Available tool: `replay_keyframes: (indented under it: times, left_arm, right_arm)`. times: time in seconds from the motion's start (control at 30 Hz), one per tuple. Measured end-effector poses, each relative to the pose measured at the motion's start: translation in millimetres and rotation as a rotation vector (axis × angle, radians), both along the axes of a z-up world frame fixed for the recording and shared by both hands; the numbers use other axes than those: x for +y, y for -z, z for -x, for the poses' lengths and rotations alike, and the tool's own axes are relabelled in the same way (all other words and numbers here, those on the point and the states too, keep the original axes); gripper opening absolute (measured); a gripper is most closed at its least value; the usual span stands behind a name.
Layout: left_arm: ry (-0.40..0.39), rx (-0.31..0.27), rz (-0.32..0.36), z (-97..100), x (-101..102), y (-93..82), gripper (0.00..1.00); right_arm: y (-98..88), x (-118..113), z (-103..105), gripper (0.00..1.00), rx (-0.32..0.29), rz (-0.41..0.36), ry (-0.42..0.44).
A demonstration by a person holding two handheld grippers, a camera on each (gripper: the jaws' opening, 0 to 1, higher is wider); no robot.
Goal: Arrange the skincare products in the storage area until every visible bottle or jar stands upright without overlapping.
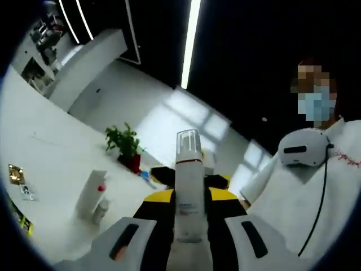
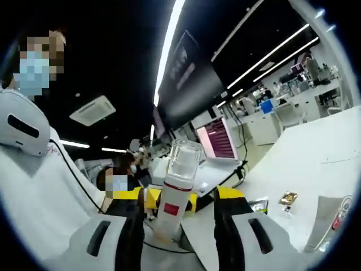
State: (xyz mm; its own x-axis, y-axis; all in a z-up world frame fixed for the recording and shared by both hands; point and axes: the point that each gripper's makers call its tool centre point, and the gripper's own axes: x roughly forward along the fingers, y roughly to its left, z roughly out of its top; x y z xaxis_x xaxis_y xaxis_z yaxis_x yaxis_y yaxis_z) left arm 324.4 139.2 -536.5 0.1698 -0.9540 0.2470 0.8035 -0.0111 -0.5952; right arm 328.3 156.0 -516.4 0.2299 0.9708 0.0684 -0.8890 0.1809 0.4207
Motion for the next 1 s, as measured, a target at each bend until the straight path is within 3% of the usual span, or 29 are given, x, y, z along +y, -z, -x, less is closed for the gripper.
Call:
replay_keyframes:
  times: [0.23,0.33,0.47,0.8,0.87,1.0]
  left_arm:
    - [0.041,-0.031,-0.117,1.3,-10.5,10.1,0.26]
    - [0.03,-0.021,-0.123,-4.5,-7.9,14.2,0.26]
    - [0.01,-0.009,-0.126,-8.6,-6.8,18.2,0.26]
    - [-0.049,-0.037,-0.185,-18.5,-10.8,28.8,0.28]
    - [-0.095,-0.039,-0.224,-24.0,-9.3,31.6,0.29]
    - [-0.143,-0.124,-0.379,-25.9,-8.3,46.5,0.23]
  right_arm:
    - [4.1,6.9,-13.9,0.26,0.04,0.006,0.043]
    - [8.2,6.7,-17.5,0.25,0.054,0.027,0.064]
    - [15.9,5.7,-24.9,0.23,0.144,0.039,0.113]
    - [26.7,0.5,-34.1,0.21,0.145,0.101,0.198]
    - [28.9,-3.1,-39.4,0.21,0.142,0.119,0.233]
    - [38.3,-16.1,-55.4,0.21,0.172,0.178,0.357]
